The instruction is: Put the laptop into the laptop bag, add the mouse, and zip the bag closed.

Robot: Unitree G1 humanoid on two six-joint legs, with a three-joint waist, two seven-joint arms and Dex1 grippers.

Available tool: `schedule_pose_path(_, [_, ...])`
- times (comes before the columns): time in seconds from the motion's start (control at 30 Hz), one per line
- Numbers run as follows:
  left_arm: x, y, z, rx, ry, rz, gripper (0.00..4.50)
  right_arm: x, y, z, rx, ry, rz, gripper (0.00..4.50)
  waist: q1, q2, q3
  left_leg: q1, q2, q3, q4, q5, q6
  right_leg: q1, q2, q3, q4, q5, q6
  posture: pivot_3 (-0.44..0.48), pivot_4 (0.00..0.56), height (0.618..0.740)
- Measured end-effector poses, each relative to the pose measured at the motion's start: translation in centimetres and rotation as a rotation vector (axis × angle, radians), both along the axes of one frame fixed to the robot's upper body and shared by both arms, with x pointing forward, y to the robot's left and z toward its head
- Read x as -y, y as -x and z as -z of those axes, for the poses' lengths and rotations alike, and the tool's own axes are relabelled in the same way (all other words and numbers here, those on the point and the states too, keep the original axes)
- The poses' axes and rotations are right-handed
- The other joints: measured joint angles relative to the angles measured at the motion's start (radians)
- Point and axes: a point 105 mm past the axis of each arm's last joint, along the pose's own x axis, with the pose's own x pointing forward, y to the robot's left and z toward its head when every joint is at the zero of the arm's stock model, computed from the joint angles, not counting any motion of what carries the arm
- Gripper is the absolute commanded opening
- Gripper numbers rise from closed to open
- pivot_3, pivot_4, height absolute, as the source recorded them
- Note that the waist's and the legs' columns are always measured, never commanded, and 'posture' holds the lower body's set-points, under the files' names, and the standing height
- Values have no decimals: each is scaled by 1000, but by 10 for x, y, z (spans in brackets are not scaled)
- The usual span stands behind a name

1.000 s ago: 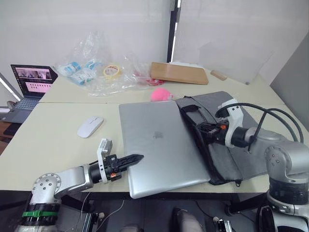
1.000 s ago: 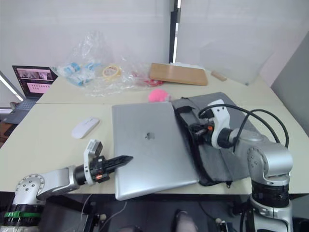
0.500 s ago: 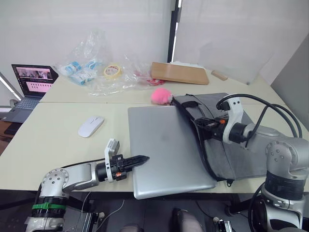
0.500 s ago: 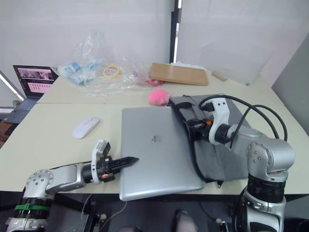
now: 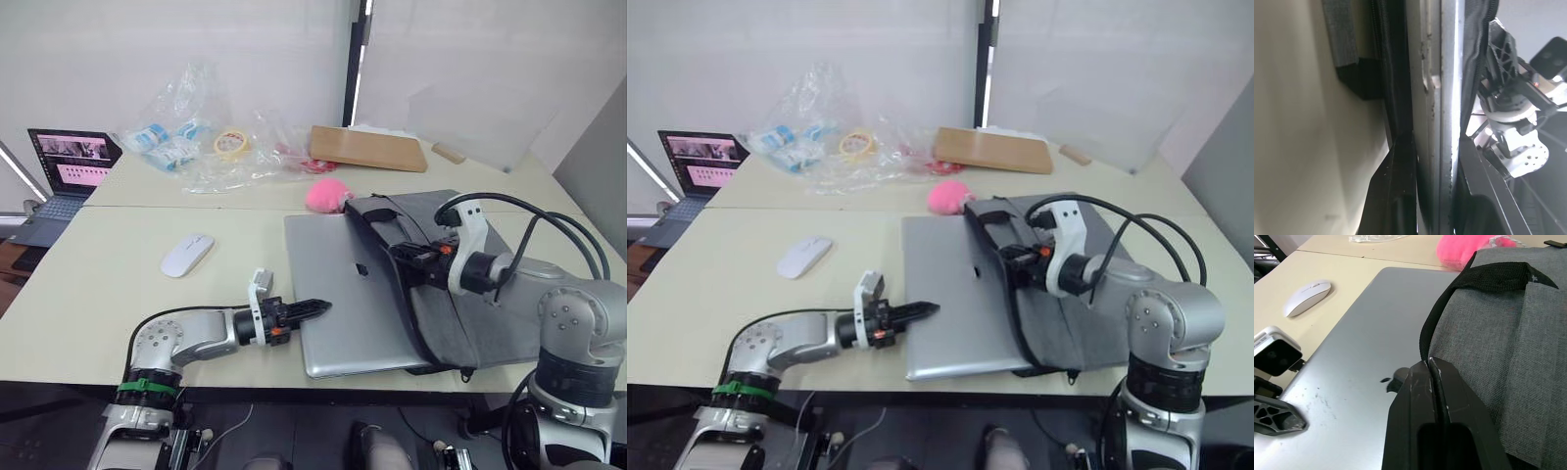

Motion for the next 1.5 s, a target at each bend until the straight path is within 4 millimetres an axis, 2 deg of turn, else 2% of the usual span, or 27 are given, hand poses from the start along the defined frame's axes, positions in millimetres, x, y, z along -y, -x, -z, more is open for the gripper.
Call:
schedule_pose_path(0.2, [4,-9,1,-2,-16,-3,306,-17,5,3,-26,-30,-43,36,-1,0,0,0,0,-1,0,0,0,0,0,0,0,0,0,0,150,740])
schedule_pose_path(0.37, [15,-12,2,15,-21,6,306,-36,9,6,-24,-47,-72,36,3,0,0,-1,0,-2,1,0,1,0,0,-1,0,0,0,0,150,740])
schedule_pose_path(0.47, [22,-13,4,18,-19,12,306,-40,10,7,-27,-44,-86,36,5,0,0,-1,-1,-3,1,0,2,0,0,-1,0,0,1,0,150,740])
schedule_pose_path(0.67, [31,-8,7,18,-26,43,306,-47,10,8,-23,-53,-98,36,6,0,0,-1,-1,-3,1,0,2,0,0,-1,-1,0,1,0,150,740])
schedule_pose_path(0.93, [46,7,8,40,-76,203,306,-67,15,14,-20,-12,-186,36,5,0,0,-2,-1,-2,1,-1,4,0,0,-2,-2,0,1,0,150,740])
schedule_pose_path(1.43, [53,4,9,62,-89,272,306,-73,18,18,-11,1,-234,36,2,0,0,-3,-1,-2,2,-1,6,0,0,-2,-2,0,1,0,150,740])
schedule_pose_path(1.5, [52,3,10,72,-92,270,1331,-73,17,18,-5,4,-232,0,1,0,0,-3,-1,-3,3,-2,6,0,0,-2,-2,1,1,0,150,740])
